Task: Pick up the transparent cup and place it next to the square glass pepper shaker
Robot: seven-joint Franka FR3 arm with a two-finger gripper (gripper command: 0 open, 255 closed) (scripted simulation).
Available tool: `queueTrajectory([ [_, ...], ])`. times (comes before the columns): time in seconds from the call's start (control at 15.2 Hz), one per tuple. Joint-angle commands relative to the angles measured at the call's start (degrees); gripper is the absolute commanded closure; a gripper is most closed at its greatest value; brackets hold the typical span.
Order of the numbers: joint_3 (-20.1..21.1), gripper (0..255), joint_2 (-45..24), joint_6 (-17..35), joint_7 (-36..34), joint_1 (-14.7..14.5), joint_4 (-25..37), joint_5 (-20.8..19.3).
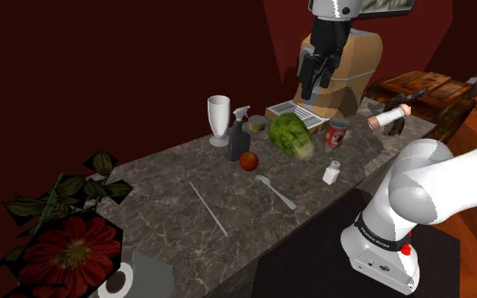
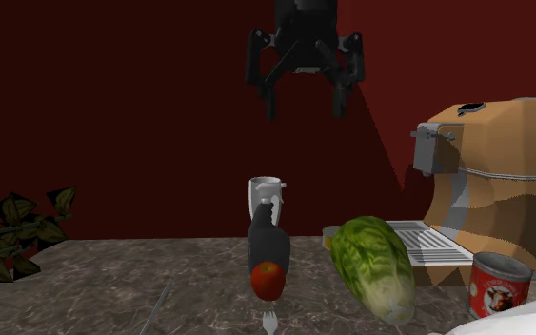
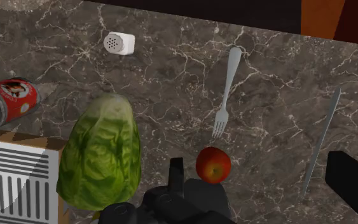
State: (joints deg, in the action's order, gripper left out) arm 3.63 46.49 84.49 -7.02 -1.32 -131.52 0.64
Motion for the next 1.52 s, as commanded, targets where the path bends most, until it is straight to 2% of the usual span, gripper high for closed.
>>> queueTrajectory([
  [0.0, 0.00, 0, 0.00, 0.00, 0.00, 0.00, 0.00, 0.00],
  [0.73, -1.24, 0, -22.51, 14.02, 2.41, 0.96, 7.93, -1.16],
  [1.45, -1.86, 0, -46.81, 20.42, 4.37, 1.56, 25.24, -1.69],
])
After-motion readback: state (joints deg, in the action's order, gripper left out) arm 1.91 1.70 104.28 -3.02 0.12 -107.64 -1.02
